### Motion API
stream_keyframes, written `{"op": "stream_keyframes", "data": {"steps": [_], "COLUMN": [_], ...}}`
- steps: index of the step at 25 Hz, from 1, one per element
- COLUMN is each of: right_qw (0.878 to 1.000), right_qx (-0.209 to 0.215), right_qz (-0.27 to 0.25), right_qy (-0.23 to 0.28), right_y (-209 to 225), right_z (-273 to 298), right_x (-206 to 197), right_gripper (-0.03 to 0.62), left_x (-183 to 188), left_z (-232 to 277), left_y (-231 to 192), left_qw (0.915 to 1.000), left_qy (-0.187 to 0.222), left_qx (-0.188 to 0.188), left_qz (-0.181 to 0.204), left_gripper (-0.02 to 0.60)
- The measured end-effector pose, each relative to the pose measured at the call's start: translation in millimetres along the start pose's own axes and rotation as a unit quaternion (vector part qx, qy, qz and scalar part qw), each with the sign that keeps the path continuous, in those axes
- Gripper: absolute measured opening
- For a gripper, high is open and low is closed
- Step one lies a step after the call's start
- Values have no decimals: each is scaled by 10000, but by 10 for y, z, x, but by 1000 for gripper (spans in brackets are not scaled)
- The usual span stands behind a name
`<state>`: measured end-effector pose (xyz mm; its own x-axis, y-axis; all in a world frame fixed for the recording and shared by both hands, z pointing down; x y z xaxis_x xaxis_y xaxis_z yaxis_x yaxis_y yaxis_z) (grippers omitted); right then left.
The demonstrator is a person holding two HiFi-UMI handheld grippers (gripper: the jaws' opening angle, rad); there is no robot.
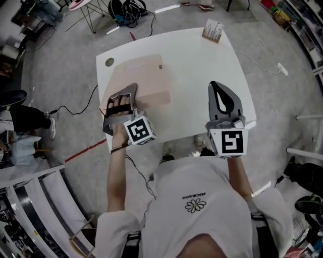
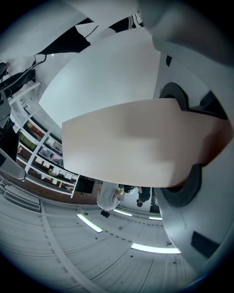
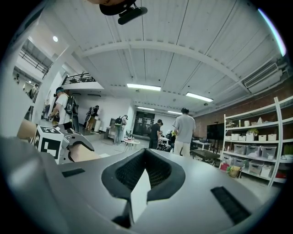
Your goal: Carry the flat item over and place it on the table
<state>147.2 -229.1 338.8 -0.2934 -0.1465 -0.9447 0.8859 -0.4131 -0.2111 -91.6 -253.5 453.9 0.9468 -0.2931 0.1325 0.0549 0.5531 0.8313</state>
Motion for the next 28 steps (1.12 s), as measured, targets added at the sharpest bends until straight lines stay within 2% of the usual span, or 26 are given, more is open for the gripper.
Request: {"op": "stream_keyframes", "data": {"steps": [7,17,22,28], "right_qw": [9999,9996,9993,9992], "right_qx": [131,229,219,222], "right_qz": [63,106,102,76], "right_qy": [-72,-156,-271,-322], "right_y": [-44,-109,-121,-176], "right_z": [15,20,8,-26], "right_x": [-59,-101,-177,-206], "right_gripper": [12,12,12,12], "left_x": [23,167,205,216], "left_z": [-68,-164,-128,-126], "left_y": [199,652,933,1092], "left_qw": [9997,9937,9899,9872], "left_qy": [78,376,392,393], "left_qx": [-224,-1044,-1364,-1538], "left_qz": [-14,-137,31,129], "left_gripper": [327,379,405,413]}}
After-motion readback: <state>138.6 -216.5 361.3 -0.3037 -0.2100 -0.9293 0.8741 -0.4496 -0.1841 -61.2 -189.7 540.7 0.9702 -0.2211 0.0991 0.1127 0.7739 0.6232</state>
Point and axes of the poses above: the fingertips, and each gripper's own axes: z forward along the fingers, y to its right, x out of its top, the point moved 6 cm from there along -z, backward along the fingers, and after that the axes turned 15 degrees about -y, right-handed, at the moved point
